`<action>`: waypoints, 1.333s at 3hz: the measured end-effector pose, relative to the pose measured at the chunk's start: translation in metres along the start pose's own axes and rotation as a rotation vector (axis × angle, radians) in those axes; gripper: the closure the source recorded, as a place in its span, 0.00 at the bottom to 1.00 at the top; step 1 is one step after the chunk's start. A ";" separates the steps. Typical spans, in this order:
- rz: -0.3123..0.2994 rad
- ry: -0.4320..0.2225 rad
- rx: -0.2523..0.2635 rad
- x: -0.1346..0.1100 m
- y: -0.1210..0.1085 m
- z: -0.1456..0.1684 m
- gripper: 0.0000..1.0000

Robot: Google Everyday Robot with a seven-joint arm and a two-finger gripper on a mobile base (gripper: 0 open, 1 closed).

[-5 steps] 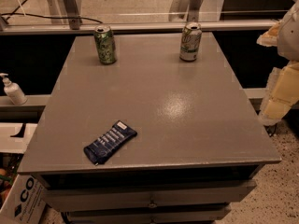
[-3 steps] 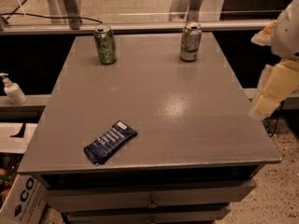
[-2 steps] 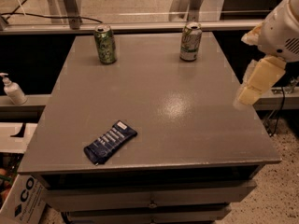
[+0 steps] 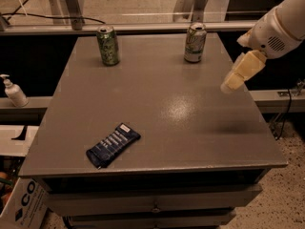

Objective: Knock 7up can over

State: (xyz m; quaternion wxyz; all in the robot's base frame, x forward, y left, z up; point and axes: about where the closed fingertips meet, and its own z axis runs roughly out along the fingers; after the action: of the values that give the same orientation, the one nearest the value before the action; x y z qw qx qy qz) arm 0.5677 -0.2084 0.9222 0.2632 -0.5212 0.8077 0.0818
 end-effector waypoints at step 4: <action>0.144 -0.224 -0.060 -0.007 -0.068 0.046 0.00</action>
Offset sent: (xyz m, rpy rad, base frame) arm 0.1068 -0.0207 -0.0205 0.4060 -0.0070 -0.1180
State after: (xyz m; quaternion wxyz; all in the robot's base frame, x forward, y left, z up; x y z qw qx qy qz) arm 0.6454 -0.2143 0.8969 0.3296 -0.4571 0.8057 0.1823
